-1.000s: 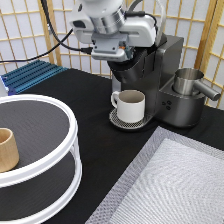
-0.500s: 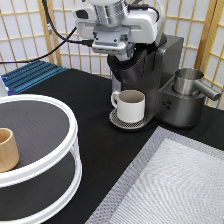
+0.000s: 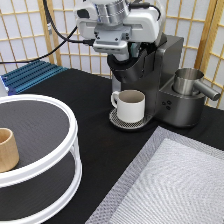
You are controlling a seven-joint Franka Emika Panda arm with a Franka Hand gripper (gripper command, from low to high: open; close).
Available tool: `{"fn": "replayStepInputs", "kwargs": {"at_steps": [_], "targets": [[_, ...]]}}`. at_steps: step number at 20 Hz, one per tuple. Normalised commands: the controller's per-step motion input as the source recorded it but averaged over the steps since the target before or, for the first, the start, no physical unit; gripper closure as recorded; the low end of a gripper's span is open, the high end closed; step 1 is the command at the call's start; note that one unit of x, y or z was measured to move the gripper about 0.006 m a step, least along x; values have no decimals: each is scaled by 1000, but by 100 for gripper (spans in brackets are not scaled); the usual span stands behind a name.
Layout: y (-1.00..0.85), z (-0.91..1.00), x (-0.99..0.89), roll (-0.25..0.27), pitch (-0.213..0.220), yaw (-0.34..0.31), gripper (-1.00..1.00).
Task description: Make coffee
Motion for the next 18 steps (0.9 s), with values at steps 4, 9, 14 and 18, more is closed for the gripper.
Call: {"fn": "replayStepInputs", "kwargs": {"at_steps": [4,9,14,18], "targets": [[139,304,-287,-78,-92,-12,-100],[26,278,-322,-43,-74,-11,-100],[-94,470,-426,-7,-111,-42,-100],[97,881,-316,-135,-150,-106,-100]]}}
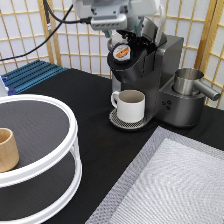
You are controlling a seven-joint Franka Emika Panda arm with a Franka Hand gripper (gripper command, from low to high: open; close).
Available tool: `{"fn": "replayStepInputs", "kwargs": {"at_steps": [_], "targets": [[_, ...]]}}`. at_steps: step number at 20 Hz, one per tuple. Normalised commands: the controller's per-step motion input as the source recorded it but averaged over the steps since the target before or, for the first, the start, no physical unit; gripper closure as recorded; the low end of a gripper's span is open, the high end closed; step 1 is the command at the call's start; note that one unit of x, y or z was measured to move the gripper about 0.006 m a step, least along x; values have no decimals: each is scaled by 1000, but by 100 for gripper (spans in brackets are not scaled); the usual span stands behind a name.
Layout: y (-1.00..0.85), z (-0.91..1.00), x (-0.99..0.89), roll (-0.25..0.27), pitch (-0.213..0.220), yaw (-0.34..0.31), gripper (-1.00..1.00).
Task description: Make coffee
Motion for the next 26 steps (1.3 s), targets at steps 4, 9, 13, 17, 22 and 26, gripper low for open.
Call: {"fn": "replayStepInputs", "kwargs": {"at_steps": [4,9,13,17,22,26], "targets": [[520,890,-130,-230,-137,-107,-100],[824,741,74,-275,-86,-76,-100],[801,339,314,-262,-8,-40,-100],[355,-4,295,-186,113,-14,-100],[26,-52,141,-139,185,-2,-100],[-6,-6,209,-119,179,-6,-100]]}}
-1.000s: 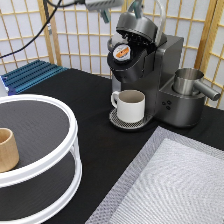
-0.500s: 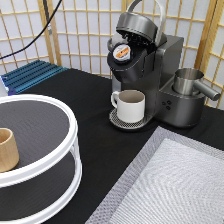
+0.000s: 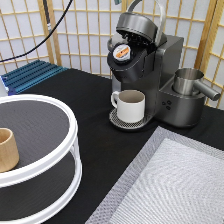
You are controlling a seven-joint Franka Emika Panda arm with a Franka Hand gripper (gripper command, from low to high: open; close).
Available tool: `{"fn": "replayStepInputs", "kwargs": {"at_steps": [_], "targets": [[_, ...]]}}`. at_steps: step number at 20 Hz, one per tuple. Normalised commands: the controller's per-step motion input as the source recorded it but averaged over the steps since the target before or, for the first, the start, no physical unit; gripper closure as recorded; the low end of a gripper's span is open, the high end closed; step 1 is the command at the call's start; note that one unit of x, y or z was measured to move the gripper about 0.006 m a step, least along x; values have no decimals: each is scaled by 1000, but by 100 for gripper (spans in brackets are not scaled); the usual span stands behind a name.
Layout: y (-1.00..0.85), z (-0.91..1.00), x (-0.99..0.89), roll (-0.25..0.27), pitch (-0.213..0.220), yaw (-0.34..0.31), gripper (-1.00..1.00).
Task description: Make coffee
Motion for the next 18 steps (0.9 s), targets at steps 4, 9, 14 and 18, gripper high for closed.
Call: {"fn": "replayStepInputs", "kwargs": {"at_steps": [4,9,14,18], "targets": [[176,0,349,-140,168,-13,-100],[57,79,484,-127,140,-3,-100],[-33,78,581,-78,173,0,-100],[-355,0,421,1,182,0,-100]]}}
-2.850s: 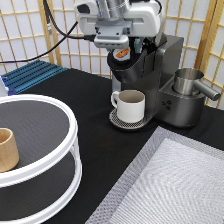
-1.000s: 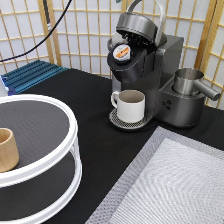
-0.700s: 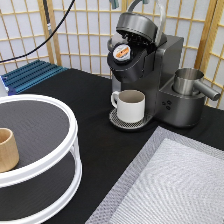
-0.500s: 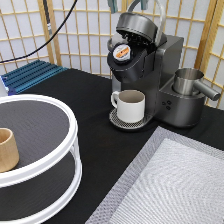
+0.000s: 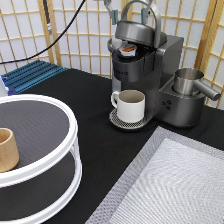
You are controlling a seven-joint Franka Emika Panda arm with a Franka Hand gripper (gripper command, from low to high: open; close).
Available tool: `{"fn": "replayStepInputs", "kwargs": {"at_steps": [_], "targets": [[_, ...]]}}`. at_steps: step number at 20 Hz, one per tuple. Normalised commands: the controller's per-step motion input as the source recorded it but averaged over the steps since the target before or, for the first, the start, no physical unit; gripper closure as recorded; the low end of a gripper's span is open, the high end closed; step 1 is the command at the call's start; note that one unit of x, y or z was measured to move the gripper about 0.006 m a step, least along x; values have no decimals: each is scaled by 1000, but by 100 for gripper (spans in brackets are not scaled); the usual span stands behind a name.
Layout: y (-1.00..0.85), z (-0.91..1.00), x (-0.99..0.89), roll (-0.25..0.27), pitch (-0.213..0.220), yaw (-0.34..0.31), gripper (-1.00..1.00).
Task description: Make coffee
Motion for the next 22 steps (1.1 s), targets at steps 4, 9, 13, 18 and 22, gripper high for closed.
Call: {"fn": "replayStepInputs", "kwargs": {"at_steps": [4,9,13,18,22], "targets": [[-685,6,289,97,194,-7,-100],[-730,-14,102,182,197,-20,-100],[-664,-60,-28,208,156,-50,-100],[-255,745,-308,165,38,-90,-100],[324,969,-442,31,-104,-116,-100]]}}
